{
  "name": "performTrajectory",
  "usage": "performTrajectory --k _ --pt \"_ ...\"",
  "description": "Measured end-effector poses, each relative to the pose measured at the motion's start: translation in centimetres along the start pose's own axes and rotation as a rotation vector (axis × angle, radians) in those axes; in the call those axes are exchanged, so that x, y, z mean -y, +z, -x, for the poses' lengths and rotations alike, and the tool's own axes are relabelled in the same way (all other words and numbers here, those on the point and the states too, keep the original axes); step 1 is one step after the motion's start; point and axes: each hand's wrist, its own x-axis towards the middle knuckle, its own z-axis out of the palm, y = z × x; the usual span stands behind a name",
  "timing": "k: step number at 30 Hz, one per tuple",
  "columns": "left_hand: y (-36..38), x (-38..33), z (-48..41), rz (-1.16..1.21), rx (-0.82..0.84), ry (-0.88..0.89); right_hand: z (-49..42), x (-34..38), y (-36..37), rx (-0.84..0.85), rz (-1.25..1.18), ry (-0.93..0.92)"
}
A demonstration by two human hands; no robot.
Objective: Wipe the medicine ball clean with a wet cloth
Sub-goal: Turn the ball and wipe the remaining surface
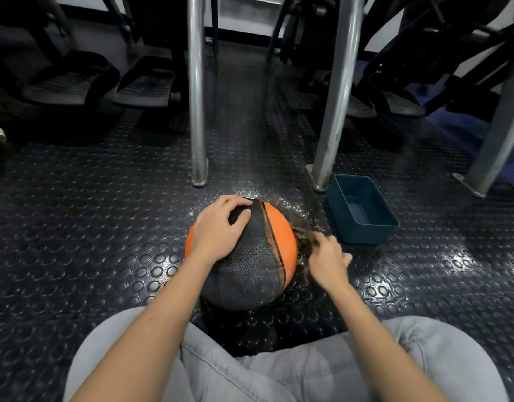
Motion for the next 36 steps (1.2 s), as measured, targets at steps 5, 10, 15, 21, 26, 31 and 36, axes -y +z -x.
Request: performTrajectory --k 5,10,15,21,26,31,36 --pt "0.0 -0.1 -0.4 -0.005 0.014 -0.024 0.7 3.5 -2.1 -0.221 -0.297 -0.267" --pt "0.2 0.0 -0.5 -0.001 -0.008 -0.05 1.9 2.7 0.3 -0.051 -0.186 -0.343" --pt "0.4 -0.4 -1.1 -0.038 0.002 -0.089 -0.8 2.7 -2.9 -0.129 -0.157 -0.152" --pt "0.7 -0.7 -3.1 0.049 0.082 -0.225 1.7 3.9 -0.5 -0.055 -0.192 -0.401" --pt "-0.8 -1.9 -4.5 0.654 0.035 -0.378 -1.1 1.0 -0.7 0.072 -0.127 -0.005" --pt "-0.7 -0.4 -1.8 0.325 0.03 -0.144 -1.7 2.7 -2.3 -0.063 -0.247 -0.122" --pt "0.3 0.1 -0.1 0.116 0.139 -0.074 0.7 2.9 -0.4 -0.046 -0.157 -0.343"
